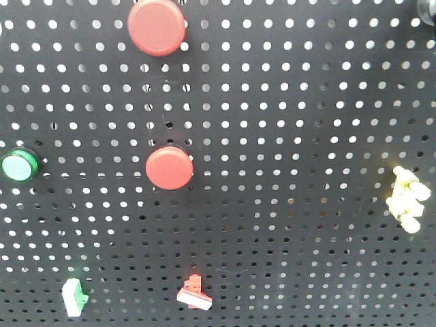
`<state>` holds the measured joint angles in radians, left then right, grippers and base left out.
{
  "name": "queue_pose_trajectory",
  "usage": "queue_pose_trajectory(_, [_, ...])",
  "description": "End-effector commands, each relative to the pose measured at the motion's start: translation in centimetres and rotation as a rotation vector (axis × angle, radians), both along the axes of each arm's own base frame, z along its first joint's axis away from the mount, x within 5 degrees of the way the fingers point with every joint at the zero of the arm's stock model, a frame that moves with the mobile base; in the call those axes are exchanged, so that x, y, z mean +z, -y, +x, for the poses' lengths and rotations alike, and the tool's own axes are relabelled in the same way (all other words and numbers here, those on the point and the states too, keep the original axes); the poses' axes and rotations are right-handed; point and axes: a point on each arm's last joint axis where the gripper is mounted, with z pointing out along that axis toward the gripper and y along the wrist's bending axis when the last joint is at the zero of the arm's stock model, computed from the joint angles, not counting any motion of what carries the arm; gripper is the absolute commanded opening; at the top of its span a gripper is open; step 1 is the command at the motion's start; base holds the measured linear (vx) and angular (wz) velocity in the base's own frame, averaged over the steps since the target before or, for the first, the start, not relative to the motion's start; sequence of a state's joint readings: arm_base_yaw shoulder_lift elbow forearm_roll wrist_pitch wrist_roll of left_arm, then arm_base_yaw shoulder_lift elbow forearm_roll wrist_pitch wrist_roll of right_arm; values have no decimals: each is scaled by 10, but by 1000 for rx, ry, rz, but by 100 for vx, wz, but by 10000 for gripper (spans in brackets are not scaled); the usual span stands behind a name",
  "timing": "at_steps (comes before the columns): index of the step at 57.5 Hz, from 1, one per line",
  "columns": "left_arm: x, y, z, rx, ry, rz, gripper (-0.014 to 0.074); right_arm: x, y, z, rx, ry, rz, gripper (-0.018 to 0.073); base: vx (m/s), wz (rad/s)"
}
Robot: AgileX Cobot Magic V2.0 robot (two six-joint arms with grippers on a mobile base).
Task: Rotate knob clockwise with right arm
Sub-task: 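Close the right gripper around the silver knob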
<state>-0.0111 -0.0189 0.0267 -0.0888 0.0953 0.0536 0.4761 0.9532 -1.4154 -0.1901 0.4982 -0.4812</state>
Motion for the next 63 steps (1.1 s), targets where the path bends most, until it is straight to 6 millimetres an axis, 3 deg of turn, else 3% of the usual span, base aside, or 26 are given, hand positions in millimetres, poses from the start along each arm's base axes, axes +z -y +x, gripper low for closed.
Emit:
queue_pose_trajectory(1, [4,-1,0,6,84,-7,-6,10,-3,4,12,70,32,171,0,0])
queue_pose_trajectory(12, [4,-1,0,6,84,-7,-6,7,-5,9,21,0,142,-15,0,0])
queue_pose_trajectory(28, [4,-1,0,6,84,-7,-6,4,-7,11,54,-233,613,-9,0,0])
queue_pose_trajectory(41, [4,-1,0,6,84,-7,-6,5,-11,9,159,-524,1245,-9,0,0])
queue_pose_trajectory(48, [4,-1,0,6,84,-7,-6,10,-13,7,233,-604,1465,-9,0,0])
queue_pose_trajectory(63, [4,-1,0,6,84,-7,-6,17,-12,6,292,-542,1502,-9,0,0])
